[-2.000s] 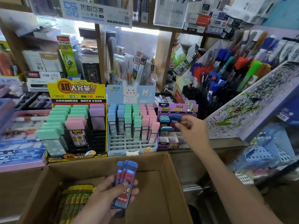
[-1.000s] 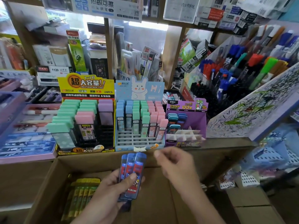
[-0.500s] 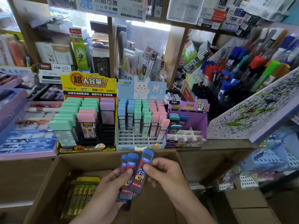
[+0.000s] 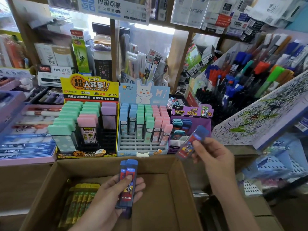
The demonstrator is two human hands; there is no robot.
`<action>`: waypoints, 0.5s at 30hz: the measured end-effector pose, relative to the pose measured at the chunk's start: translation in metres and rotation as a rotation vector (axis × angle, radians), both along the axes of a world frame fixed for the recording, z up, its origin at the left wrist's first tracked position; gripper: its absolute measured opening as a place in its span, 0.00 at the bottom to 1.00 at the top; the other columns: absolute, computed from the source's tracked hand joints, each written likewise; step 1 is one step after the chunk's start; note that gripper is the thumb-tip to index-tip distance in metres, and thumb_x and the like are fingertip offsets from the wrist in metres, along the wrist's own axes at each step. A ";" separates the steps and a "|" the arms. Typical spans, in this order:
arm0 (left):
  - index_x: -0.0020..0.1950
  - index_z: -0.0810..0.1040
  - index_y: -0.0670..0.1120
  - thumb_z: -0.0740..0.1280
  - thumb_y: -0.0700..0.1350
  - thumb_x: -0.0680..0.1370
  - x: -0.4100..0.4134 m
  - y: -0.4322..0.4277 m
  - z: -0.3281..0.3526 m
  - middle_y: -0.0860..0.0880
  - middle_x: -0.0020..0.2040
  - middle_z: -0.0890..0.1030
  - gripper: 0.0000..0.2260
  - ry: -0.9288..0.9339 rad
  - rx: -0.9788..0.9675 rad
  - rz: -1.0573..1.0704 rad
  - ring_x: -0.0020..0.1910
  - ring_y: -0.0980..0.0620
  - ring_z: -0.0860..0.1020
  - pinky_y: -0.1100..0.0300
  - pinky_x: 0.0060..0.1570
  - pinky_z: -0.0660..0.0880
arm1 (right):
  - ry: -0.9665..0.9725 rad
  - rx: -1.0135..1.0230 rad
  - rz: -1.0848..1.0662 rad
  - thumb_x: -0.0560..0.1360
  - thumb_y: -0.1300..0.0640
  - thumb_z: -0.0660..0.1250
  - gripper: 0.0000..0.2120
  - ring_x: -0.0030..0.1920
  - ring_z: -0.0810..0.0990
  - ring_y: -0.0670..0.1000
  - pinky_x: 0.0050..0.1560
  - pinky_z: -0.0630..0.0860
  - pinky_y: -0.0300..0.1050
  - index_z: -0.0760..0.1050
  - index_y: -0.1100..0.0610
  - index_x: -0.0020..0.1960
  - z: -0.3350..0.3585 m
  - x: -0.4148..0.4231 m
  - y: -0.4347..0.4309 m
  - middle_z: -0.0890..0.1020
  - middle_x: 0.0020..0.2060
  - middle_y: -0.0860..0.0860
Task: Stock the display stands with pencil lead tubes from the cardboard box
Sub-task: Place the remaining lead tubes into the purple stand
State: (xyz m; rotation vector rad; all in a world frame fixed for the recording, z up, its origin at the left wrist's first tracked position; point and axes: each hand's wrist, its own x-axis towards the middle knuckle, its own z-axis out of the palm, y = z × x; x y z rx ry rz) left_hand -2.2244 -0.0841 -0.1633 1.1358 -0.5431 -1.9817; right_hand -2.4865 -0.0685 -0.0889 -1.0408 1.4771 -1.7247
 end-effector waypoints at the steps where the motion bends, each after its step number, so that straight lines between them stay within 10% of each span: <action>1: 0.61 0.80 0.40 0.73 0.40 0.69 0.000 0.000 0.000 0.35 0.52 0.87 0.21 0.000 0.000 -0.004 0.50 0.38 0.87 0.48 0.39 0.86 | 0.031 -0.009 -0.024 0.76 0.65 0.72 0.02 0.32 0.80 0.50 0.33 0.79 0.37 0.83 0.61 0.48 0.003 -0.009 -0.004 0.84 0.35 0.58; 15: 0.62 0.80 0.39 0.72 0.39 0.74 0.000 0.000 0.001 0.36 0.51 0.87 0.16 -0.032 0.007 0.016 0.48 0.39 0.87 0.50 0.39 0.85 | 0.518 0.030 0.020 0.79 0.65 0.69 0.15 0.42 0.86 0.45 0.43 0.82 0.35 0.80 0.43 0.49 -0.001 -0.049 -0.063 0.87 0.41 0.42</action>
